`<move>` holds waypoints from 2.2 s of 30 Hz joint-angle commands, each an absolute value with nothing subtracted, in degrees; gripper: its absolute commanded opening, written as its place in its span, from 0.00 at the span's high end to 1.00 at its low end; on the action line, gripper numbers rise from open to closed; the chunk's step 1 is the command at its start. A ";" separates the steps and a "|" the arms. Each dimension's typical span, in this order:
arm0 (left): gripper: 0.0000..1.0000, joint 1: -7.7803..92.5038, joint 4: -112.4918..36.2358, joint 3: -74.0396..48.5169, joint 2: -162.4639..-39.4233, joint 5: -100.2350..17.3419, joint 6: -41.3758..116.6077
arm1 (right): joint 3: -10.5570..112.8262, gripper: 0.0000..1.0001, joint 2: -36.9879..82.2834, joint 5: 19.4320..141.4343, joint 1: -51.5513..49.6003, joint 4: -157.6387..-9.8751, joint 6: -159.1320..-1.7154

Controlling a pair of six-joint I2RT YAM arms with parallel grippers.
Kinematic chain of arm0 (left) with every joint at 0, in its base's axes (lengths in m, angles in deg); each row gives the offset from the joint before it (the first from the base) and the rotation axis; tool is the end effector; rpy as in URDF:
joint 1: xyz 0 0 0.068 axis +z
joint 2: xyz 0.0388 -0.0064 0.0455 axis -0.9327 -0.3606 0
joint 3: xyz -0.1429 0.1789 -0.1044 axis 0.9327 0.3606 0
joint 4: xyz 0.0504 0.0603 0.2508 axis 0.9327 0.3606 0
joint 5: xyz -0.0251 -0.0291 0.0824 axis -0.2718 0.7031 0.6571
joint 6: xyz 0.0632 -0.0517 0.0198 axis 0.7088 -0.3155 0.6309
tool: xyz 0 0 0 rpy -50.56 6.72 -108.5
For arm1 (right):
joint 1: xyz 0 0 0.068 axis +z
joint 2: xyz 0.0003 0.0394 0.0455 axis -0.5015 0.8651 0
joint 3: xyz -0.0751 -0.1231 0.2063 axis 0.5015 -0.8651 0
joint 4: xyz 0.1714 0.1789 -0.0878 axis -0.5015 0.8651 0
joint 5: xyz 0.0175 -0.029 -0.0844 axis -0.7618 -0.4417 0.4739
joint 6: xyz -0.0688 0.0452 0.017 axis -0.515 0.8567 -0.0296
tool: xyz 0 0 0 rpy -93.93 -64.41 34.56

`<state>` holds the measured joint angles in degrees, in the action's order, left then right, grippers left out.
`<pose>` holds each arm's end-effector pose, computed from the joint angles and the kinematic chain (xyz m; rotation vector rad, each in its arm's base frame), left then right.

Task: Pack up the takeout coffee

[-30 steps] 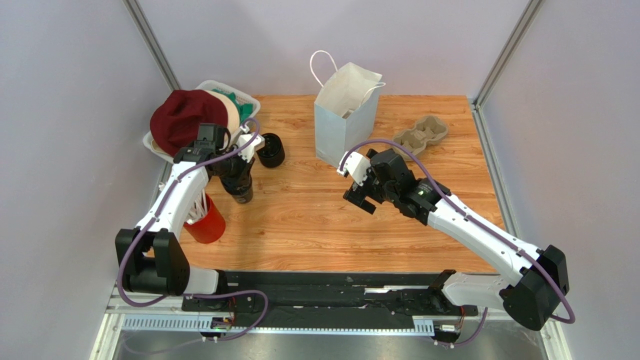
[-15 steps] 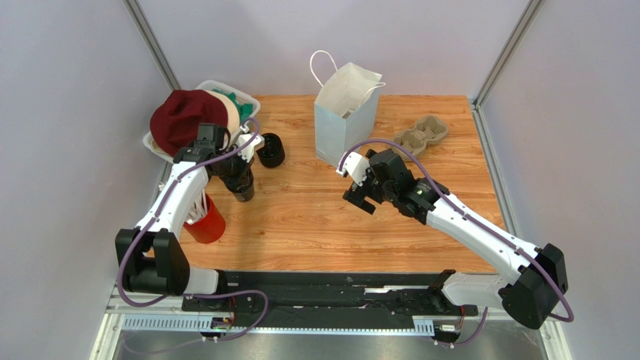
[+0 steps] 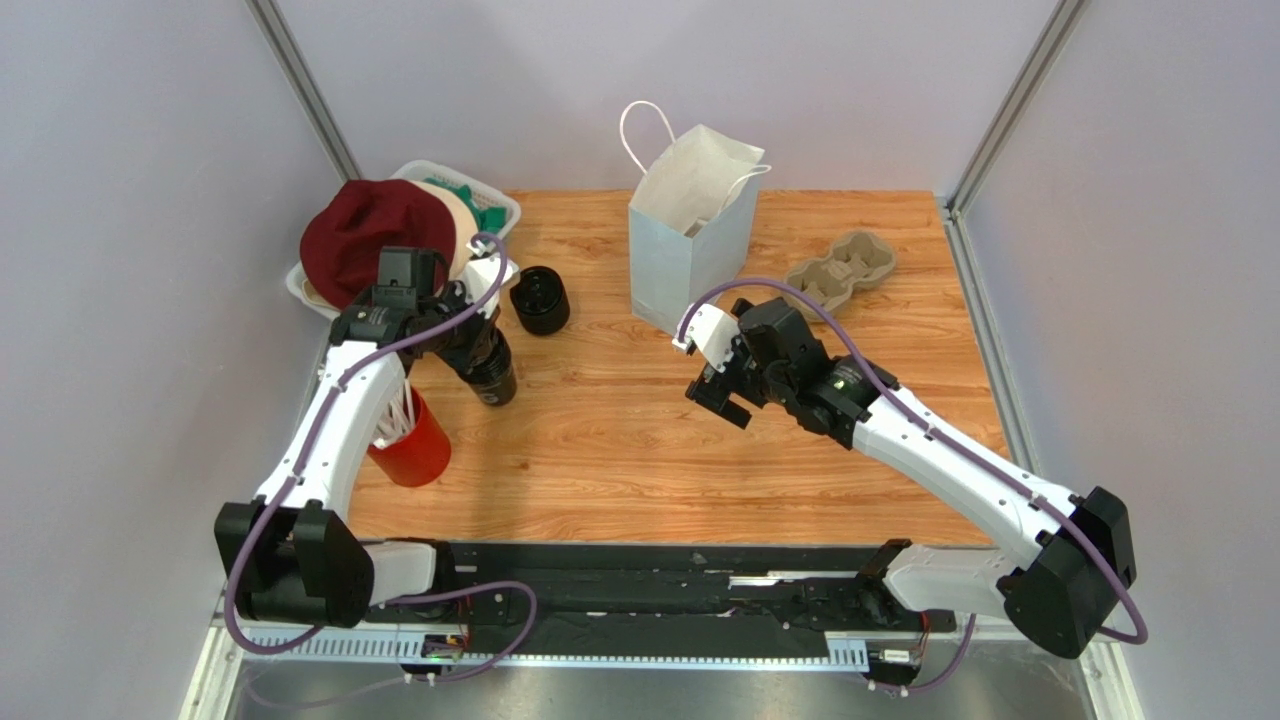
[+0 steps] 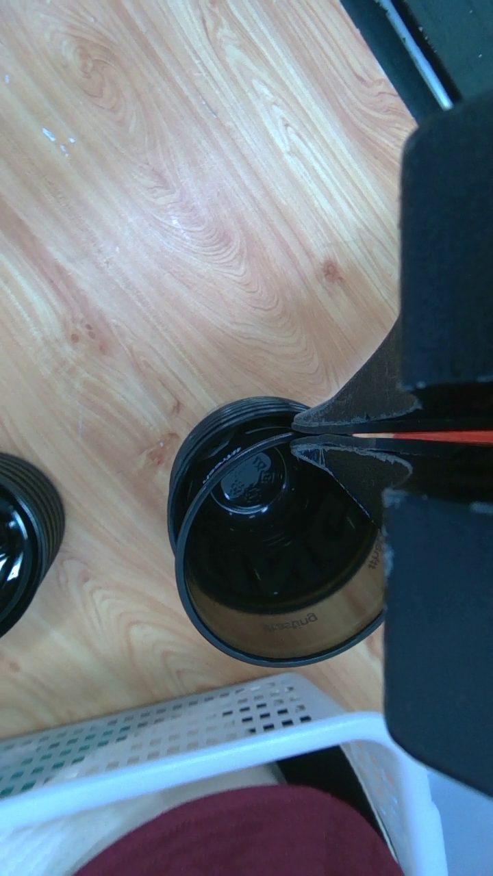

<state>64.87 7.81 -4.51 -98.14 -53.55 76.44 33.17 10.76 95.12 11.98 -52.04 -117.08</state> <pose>0.2848 -0.0456 0.2531 0.7940 2.2928 -0.2605 0.2240 0.1901 0.2475 -1.3178 1.9201 -0.0368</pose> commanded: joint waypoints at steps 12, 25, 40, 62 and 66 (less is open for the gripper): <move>1.00 65.26 3.62 -4.58 -92.43 -53.84 76.00 | 34.56 0.01 10.56 95.99 12.35 -53.59 -117.21; 1.00 64.38 3.61 -5.45 -88.56 -54.11 76.44 | 34.65 0.01 10.04 96.33 12.35 -53.85 -117.03; 1.00 63.68 8.09 -14.50 -85.30 -56.04 80.22 | 34.74 0.01 8.19 96.86 12.35 -54.73 -116.42; 1.00 35.47 12.23 -19.08 -93.47 -49.45 81.10 | 36.32 0.01 10.12 108.11 5.68 -59.04 -112.46; 1.00 30.81 12.67 -20.83 -97.77 -48.74 82.33 | 36.58 0.01 10.12 109.08 3.12 -58.95 -112.02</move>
<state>33.92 12.25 -17.19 -95.21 -50.18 80.33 33.89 10.12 106.05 5.05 -56.04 -113.74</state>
